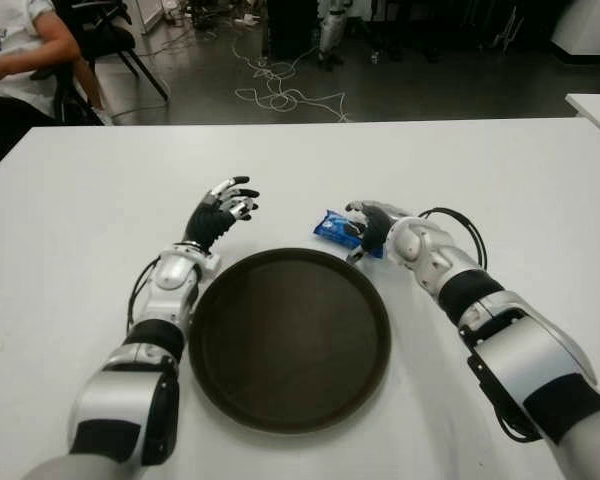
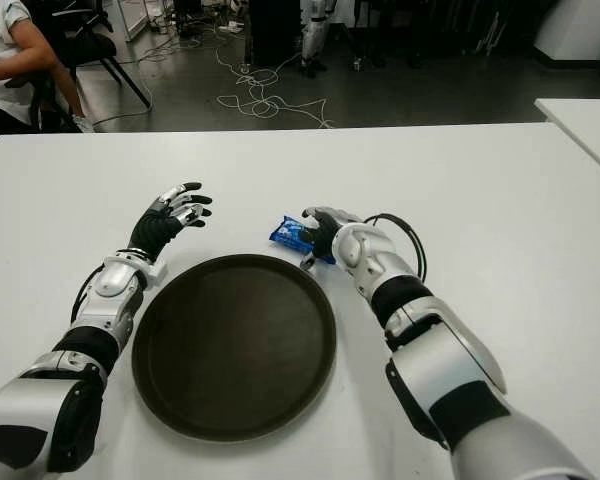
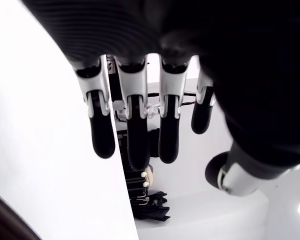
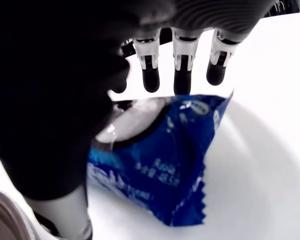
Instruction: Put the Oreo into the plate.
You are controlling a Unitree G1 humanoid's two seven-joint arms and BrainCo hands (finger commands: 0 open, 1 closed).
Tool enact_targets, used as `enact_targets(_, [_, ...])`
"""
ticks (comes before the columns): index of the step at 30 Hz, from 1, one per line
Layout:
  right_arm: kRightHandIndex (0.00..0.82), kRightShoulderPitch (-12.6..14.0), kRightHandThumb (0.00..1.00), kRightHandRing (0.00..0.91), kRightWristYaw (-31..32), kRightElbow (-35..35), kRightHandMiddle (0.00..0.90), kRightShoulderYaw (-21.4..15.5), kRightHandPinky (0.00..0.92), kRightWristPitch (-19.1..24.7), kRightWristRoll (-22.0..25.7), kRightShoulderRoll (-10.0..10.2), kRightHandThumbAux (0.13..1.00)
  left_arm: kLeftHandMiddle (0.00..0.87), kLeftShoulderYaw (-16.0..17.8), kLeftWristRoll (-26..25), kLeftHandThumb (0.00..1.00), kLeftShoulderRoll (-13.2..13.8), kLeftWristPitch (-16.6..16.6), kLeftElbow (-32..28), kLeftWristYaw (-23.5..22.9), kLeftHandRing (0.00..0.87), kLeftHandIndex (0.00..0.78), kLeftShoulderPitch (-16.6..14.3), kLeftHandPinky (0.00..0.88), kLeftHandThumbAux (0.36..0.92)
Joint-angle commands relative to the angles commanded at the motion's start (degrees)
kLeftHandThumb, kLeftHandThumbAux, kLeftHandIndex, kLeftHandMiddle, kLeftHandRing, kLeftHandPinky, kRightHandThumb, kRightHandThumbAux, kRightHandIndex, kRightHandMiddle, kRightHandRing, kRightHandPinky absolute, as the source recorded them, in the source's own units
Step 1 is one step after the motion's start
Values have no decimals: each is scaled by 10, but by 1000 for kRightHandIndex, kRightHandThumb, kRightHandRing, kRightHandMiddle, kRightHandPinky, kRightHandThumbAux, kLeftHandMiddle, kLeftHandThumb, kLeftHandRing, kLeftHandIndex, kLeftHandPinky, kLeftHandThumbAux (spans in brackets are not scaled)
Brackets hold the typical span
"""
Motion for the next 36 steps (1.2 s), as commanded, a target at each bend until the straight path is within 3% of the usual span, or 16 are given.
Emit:
enact_targets(8, [102,8,0,128,-6,20,133,13,88,-7,-8,10,837,316,-1,0,73,-2,-2,-3,3,319,200,1,335,652])
enact_targets(23, [107,10,0,125,-41,31,131,19,98,-17,-7,5,794,316,-5,3,56,-3,2,-11,8,309,197,3,321,663])
enact_targets(36, [181,15,0,160,-97,31,165,35,134,-19,-21,-1,760,316,-7,4,65,-4,0,-15,8,313,200,5,336,660])
